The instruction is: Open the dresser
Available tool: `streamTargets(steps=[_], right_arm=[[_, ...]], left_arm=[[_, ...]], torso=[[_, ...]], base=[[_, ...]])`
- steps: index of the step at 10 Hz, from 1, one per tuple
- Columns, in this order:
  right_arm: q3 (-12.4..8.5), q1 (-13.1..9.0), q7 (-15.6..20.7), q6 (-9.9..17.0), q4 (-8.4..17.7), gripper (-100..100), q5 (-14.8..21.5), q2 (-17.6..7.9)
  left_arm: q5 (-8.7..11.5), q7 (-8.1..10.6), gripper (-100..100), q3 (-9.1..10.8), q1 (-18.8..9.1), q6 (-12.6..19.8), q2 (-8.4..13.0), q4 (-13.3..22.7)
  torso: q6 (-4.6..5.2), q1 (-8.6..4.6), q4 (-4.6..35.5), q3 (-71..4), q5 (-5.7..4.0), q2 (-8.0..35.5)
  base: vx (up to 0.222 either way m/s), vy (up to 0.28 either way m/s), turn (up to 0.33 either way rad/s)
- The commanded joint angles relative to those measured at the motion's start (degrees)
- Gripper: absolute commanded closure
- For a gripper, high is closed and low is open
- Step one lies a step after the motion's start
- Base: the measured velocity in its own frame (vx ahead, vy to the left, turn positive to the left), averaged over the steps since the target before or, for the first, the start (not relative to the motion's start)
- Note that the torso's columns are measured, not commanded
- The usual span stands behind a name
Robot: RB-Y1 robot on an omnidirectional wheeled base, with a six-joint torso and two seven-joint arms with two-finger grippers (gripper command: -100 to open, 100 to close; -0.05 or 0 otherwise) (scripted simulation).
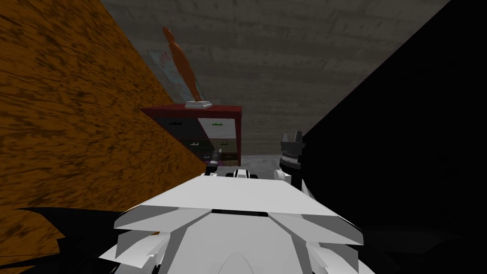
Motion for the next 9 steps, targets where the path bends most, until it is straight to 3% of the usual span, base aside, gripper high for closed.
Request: streamTargets(steps=[1, 3, 4, 6, 7, 8, 9], right_arm=[[0.0, 0.0, 0.0, 0.0, 0.0, 0, 0.0, 0.0], [0.0, -0.01, 0.0, 0.0, 0.0, 0, 0.0, 0.0], [0.0, -0.01, 0.0, 0.0, 0.0, 0, 0.0, 0.0], [0.0, -0.01, 0.0, 0.0, 0.0, 0, 0.0, 0.0], [0.0, 0.0, 0.0, 0.0, 0.0, 0, 0.0, 0.0], [0.0, -0.01, 0.0, 0.0, 0.0, 0, 0.0, 0.0], [0.0, -0.02, 0.0, 0.0, 0.0, 0, 0.0, 0.0]], left_arm=[[0.09, -0.14, -100, 0.15, -0.59, -0.23, -3.66, 2.23], [0.11, -0.17, -100, 0.19, -0.7, -0.35, -6.11, 2.87], [0.07, -0.29, -100, 0.14, -0.66, -0.55, -5.52, 2.9], [0.03, -0.18, -100, 0.27, -1.2, 2.24, -5.6, 0.62], [0.0, -0.25, -100, 0.18, -1.02, 1.68, -5.68, 0.85], [0.06, -0.24, 100, 0.19, -0.85, 0.37, -5.61, 2.17], [0.08, -0.26, 100, 0.14, -0.68, -0.57, -5.62, 2.95]], torso=[[0.0, 0.0, -0.01, -0.02, 0.0, -0.03], [0.0, 0.06, -0.02, -0.05, 0.01, -0.08], [0.0, 0.09, -0.02, -0.04, 0.02, -0.06], [0.0, 0.02, -0.04, -0.1, 0.0, -0.18], [0.0, 0.0, -0.07, -0.16, 0.0, -0.25], [-0.01, 0.02, -0.05, -0.08, 0.01, -0.12], [0.0, 0.04, 0.01, 0.03, 0.01, 0.07]], base=[[0.076, -0.031, -0.008], [0.05, -0.009, -0.003], [0.015, -0.003, -0.001], [0.06, -0.006, -0.008], [0.03, -0.002, -0.001], [-0.027, 0.004, 0.009], [-0.045, 0.016, 0.017]])
